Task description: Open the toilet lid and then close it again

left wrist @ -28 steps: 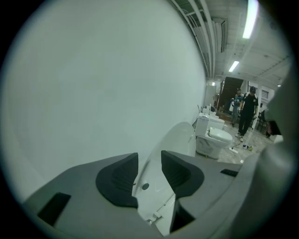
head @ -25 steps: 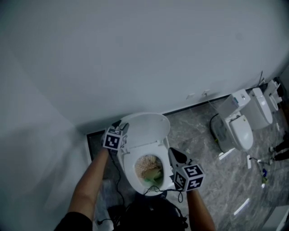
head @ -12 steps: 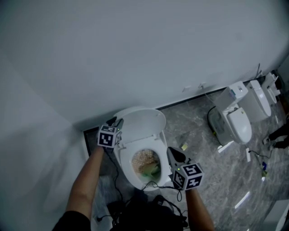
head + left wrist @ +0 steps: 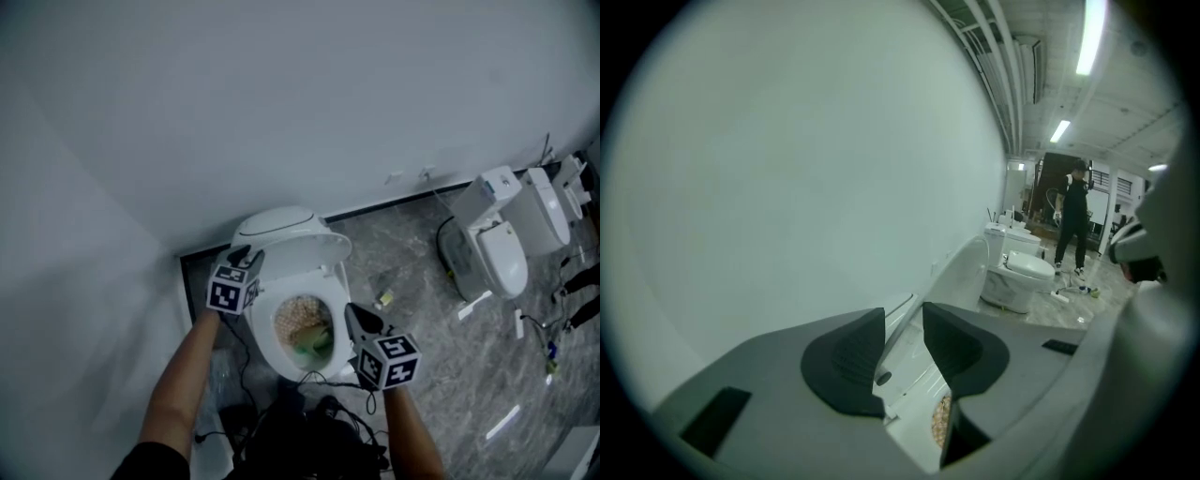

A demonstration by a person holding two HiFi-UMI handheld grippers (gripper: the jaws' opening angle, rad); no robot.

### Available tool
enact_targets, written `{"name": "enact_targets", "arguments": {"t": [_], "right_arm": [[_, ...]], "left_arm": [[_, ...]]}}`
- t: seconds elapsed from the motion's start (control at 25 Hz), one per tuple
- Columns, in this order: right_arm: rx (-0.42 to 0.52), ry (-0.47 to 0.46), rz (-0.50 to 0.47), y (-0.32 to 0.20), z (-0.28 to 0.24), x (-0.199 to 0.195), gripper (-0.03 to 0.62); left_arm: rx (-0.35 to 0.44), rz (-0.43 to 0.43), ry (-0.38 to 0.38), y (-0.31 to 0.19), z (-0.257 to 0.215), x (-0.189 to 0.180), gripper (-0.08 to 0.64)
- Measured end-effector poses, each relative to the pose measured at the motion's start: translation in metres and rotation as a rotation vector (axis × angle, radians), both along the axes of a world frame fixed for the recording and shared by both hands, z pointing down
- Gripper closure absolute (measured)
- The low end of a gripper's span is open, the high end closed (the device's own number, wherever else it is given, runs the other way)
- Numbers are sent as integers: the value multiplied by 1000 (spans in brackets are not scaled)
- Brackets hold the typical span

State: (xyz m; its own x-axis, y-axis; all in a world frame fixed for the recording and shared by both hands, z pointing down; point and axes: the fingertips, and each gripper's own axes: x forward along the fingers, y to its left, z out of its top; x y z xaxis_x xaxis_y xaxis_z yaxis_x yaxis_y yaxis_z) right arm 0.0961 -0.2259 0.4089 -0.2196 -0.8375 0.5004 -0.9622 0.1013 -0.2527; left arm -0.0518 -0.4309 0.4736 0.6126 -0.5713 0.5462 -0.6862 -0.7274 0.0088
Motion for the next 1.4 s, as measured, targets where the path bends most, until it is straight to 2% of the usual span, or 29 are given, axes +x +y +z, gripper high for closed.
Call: {"name": "enact_targets", "arguments": {"t": [0.6, 1.04, 1.4], "right_arm": [[-60, -40, -101, 33, 41, -30, 582], [-95, -56, -132, 27, 74, -45, 581], [-114, -73, -133, 18, 99, -62, 581]], "left_arm": [[1, 3, -23, 105, 16, -7, 413], [1, 10, -48, 153, 31, -7, 413], [7, 56, -93, 183, 49, -9, 413]]}}
